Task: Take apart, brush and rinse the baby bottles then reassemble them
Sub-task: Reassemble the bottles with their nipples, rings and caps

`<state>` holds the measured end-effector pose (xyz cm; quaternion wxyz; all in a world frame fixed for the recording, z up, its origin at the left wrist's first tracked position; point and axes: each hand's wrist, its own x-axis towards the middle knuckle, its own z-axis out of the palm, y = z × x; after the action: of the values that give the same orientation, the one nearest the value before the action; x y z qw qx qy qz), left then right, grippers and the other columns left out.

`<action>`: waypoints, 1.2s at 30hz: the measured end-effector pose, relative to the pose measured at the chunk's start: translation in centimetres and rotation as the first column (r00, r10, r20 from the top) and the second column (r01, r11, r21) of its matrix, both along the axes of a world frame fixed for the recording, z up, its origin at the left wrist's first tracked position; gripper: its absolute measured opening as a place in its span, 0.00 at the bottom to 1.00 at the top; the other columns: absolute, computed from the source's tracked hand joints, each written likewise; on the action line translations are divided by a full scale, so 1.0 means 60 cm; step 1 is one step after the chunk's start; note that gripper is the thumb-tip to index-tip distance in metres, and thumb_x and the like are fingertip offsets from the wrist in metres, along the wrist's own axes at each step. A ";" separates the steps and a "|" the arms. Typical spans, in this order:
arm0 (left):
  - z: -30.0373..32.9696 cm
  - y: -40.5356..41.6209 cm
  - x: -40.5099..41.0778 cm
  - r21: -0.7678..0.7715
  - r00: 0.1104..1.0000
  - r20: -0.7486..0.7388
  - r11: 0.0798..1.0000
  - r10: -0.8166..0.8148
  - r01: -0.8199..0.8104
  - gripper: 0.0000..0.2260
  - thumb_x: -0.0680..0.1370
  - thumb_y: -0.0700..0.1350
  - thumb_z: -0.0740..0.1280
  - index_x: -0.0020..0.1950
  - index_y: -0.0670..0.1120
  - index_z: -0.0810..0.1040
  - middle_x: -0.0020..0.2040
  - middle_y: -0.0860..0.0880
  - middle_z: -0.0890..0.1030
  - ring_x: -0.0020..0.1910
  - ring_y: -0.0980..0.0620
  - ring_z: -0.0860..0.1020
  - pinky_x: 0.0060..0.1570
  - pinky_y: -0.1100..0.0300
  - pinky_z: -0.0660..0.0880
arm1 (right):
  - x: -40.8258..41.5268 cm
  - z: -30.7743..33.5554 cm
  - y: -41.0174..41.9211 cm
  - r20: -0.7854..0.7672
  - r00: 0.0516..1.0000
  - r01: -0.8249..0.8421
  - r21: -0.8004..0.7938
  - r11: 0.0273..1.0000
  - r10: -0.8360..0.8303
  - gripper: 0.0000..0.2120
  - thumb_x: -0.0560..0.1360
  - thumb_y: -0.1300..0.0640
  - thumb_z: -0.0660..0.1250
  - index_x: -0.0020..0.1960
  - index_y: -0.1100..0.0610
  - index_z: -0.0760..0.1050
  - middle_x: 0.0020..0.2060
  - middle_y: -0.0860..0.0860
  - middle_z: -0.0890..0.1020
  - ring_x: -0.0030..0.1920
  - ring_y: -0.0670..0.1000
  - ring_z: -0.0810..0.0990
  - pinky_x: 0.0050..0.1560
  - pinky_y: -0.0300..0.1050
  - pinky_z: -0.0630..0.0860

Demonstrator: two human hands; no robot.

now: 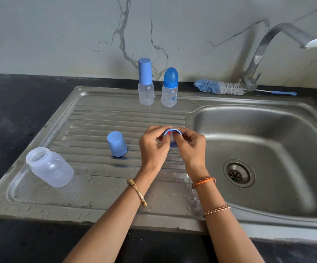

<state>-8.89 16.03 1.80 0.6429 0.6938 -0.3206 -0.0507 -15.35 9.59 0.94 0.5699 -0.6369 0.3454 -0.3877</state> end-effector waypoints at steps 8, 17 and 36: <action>-0.006 -0.001 0.011 0.049 1.000 -0.014 0.998 -0.025 0.025 0.09 0.73 0.34 0.66 0.48 0.44 0.84 0.38 0.54 0.76 0.36 0.61 0.76 0.40 0.66 0.75 | -0.010 0.011 -0.009 -0.031 0.994 -0.102 0.065 0.993 0.105 0.10 0.72 0.65 0.65 0.41 0.53 0.82 0.36 0.59 0.84 0.42 0.58 0.84 0.44 0.49 0.80; 0.004 -0.002 0.008 0.020 0.954 -0.286 0.995 -0.087 0.097 0.12 0.71 0.33 0.69 0.52 0.43 0.81 0.39 0.53 0.81 0.37 0.56 0.79 0.40 0.60 0.78 | -0.033 0.019 -0.027 -0.197 0.960 -0.222 -0.111 0.969 0.198 0.15 0.71 0.62 0.67 0.40 0.41 0.81 0.34 0.60 0.82 0.38 0.59 0.83 0.45 0.60 0.79; 0.006 -0.001 0.010 -0.043 0.978 -0.194 0.996 -0.081 0.074 0.14 0.67 0.33 0.68 0.45 0.51 0.81 0.41 0.54 0.81 0.40 0.55 0.80 0.44 0.59 0.79 | -0.019 0.013 -0.007 -0.094 0.992 -0.100 -0.122 0.988 0.089 0.13 0.66 0.67 0.70 0.47 0.54 0.84 0.37 0.49 0.85 0.40 0.48 0.84 0.46 0.49 0.81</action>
<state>-8.26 15.96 2.17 0.6809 0.6611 -0.2833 -0.1381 -16.51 9.19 1.73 0.5304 -0.7038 0.3146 -0.3527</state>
